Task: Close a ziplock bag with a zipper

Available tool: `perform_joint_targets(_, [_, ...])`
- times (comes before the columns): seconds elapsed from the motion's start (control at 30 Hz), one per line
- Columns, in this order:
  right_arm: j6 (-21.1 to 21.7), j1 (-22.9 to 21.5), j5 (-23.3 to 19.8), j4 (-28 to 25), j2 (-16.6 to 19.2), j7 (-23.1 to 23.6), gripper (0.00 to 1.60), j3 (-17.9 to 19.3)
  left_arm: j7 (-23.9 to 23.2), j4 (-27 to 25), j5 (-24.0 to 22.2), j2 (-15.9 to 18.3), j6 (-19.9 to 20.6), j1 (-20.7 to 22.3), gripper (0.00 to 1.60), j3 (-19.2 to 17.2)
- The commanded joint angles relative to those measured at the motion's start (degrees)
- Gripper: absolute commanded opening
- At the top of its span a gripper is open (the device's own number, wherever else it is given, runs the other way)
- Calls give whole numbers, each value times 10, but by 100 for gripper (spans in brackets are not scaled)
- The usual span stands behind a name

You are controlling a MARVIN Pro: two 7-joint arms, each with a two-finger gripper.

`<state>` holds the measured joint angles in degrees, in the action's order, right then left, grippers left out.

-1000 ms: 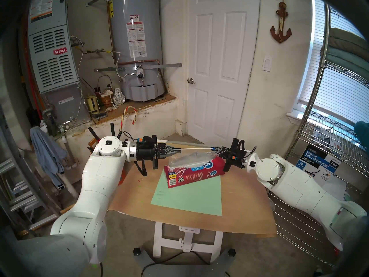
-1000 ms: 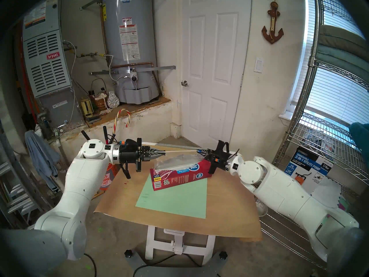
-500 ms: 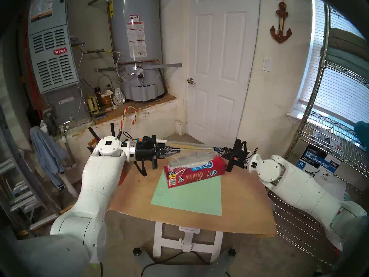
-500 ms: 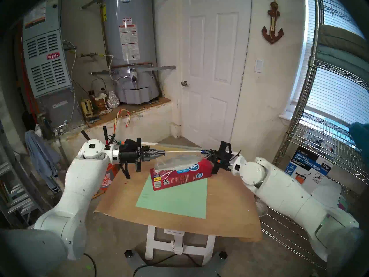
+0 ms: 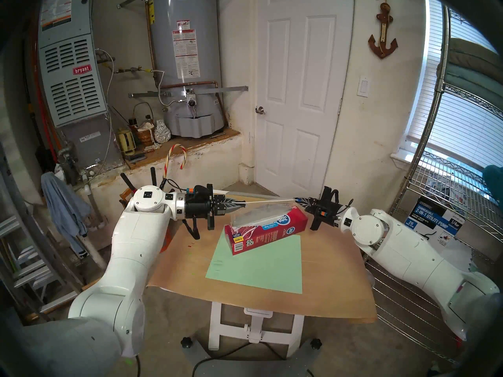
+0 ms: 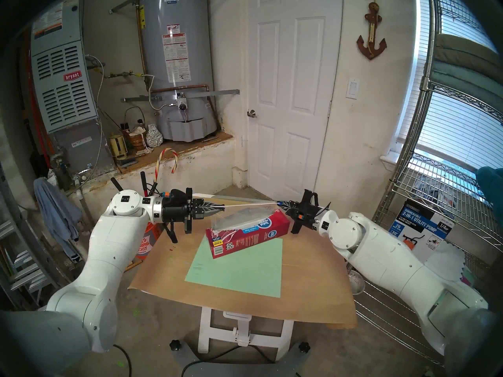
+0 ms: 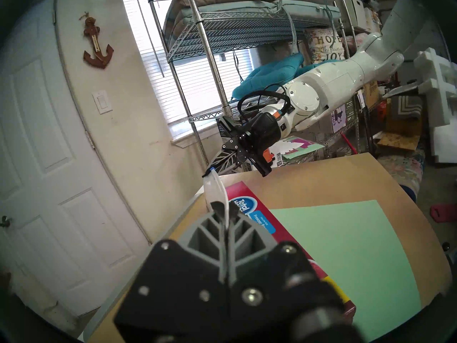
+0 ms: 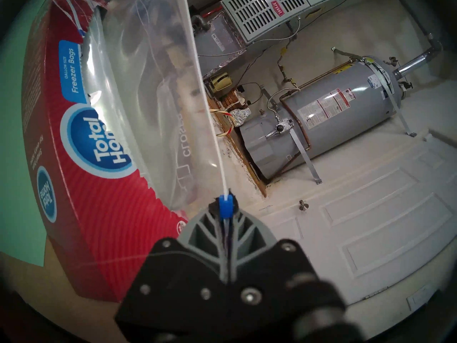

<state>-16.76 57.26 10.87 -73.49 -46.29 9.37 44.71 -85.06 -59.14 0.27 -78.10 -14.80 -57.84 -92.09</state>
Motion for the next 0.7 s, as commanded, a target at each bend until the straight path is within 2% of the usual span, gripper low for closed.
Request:
perform_joint_targets(0.0, [-2, -13, -11, 3, 8, -8, 0, 20, 1, 1, -10, 6, -1, 17, 0, -7])
perform_joint_targets(0.23, [-9, -9, -15, 1, 21, -6, 0, 22, 1, 4, -10, 6, -4, 18, 0, -6])
perform_joint_targets(0.4, [-23, -10, 0, 9, 29, -11, 0, 19, 1, 4, -11, 6, -5, 17, 0, -6])
perform_joint_targets(0.67, [-29, -8, -3, 17, 30, -15, 0, 25, 1, 6, -10, 5, -6, 20, 0, -4])
